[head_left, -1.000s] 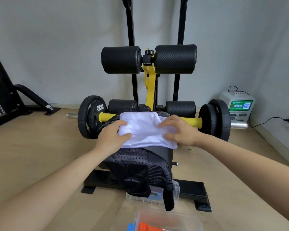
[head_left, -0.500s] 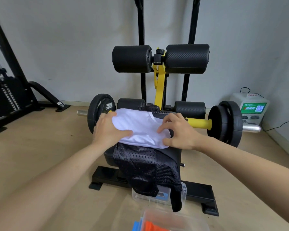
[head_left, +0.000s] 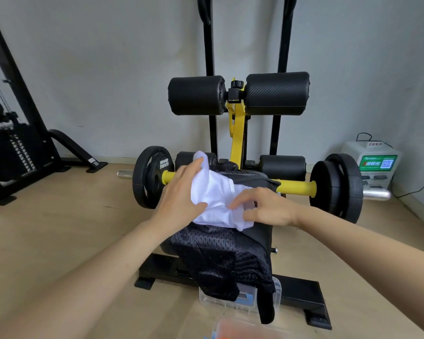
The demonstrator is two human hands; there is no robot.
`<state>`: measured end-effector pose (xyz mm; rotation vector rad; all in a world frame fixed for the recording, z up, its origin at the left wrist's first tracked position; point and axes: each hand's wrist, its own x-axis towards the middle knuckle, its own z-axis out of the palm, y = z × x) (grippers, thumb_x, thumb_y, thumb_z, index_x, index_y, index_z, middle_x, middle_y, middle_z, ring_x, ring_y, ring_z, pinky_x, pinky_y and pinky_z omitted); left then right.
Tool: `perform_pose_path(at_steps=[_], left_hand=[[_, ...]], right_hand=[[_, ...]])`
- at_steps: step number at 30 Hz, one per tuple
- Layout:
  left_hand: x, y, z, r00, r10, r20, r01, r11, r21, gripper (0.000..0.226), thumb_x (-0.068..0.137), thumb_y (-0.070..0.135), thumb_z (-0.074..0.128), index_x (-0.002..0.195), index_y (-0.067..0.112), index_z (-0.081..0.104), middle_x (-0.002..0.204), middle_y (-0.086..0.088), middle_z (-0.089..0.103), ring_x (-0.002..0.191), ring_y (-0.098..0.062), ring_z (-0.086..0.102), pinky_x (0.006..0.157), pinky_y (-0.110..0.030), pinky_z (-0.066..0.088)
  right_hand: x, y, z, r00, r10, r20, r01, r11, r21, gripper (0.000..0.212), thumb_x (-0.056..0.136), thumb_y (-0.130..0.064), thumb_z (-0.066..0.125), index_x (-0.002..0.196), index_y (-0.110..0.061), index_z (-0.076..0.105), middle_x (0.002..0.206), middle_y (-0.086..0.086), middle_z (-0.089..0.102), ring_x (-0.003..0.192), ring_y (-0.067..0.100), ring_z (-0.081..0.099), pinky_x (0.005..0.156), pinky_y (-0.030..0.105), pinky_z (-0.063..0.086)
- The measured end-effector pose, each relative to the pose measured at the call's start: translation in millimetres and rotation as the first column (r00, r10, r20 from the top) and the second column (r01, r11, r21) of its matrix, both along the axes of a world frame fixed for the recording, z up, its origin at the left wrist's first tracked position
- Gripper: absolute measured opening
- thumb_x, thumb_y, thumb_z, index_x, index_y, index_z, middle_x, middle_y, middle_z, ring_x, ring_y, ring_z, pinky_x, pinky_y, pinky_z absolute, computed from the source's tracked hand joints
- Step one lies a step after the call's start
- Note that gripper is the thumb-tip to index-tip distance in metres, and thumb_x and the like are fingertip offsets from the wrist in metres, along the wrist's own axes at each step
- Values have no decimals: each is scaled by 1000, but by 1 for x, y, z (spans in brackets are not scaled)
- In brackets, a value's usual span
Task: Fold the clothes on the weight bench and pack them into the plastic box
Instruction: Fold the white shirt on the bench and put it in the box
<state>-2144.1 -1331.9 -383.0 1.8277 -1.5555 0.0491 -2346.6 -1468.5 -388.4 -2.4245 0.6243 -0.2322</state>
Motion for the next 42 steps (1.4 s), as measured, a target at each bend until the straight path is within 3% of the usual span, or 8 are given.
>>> perform_pose_path(at_steps=[7, 12, 15, 21, 28, 32, 37, 42], left_hand=[[-28, -8, -22, 976, -207, -71, 207, 978, -11, 74, 86, 6, 68, 147, 38, 40, 122, 16, 68, 99, -6, 62, 87, -23, 46], [-33, -9, -27, 967, -240, -84, 235, 970, -67, 71, 85, 7, 65, 135, 53, 45, 93, 2, 72, 76, -9, 62, 69, -27, 51], [-32, -6, -28, 972, -233, -17, 231, 970, -68, 58, 84, 16, 69, 129, 48, 53, 101, 8, 71, 91, -13, 66, 77, -35, 55], [-25, -4, -34, 968, -177, 177, 194, 978, -78, 35, 84, 25, 72, 117, 33, 65, 102, 16, 65, 96, -12, 56, 75, -39, 51], [-27, -9, -38, 913, -335, 233, 341, 940, 17, 40, 86, 21, 69, 125, 26, 65, 114, 15, 67, 107, -13, 56, 89, -38, 50], [-25, -9, -41, 899, -364, 243, 353, 931, 88, 47, 81, 40, 70, 126, 29, 65, 119, 18, 66, 113, -9, 55, 96, -42, 47], [-24, -12, -38, 926, -377, 26, 373, 924, 85, 34, 87, 51, 56, 113, 34, 72, 113, 23, 67, 111, -6, 53, 97, -28, 42], [-29, -15, -31, 999, -25, 41, 23, 998, 50, 28, 90, 52, 60, 101, 29, 70, 102, 12, 59, 97, -12, 55, 83, -33, 45]], right_hand=[[-1, -6, 8, 908, -240, 342, 81, 904, 419, 44, 93, -19, 63, 135, -32, 52, 98, 1, 75, 95, 5, 67, 84, 20, 48], [8, -8, 2, 947, -152, 284, 60, 950, 307, 26, 97, -36, 60, 122, -36, 66, 103, 6, 73, 98, 18, 68, 90, 36, 52], [13, -7, 3, 911, -228, 344, 138, 954, 268, 20, 92, -29, 69, 111, -27, 73, 92, 4, 71, 83, 13, 64, 71, 24, 52], [8, -16, 2, 856, -331, 397, 266, 941, 210, 35, 80, -6, 75, 113, -19, 69, 81, -2, 63, 74, 11, 59, 70, 29, 53], [-5, -24, 3, 931, -307, 199, 313, 950, 2, 43, 75, -3, 71, 115, -17, 66, 86, -4, 53, 64, 11, 52, 53, 12, 38], [-13, -31, -9, 959, -265, 105, 282, 935, -215, 40, 73, -14, 75, 112, -18, 71, 142, 3, 37, 118, 26, 40, 91, 24, 34], [-14, -27, -8, 991, -104, 79, 114, 985, -126, 34, 78, -58, 64, 101, -33, 66, 110, -14, 60, 103, 6, 51, 93, 32, 37], [-22, -24, -13, 994, -105, 15, 105, 994, -36, 63, 85, -50, 70, 140, -28, 50, 154, -9, 37, 144, 5, 27, 116, 25, 21]])
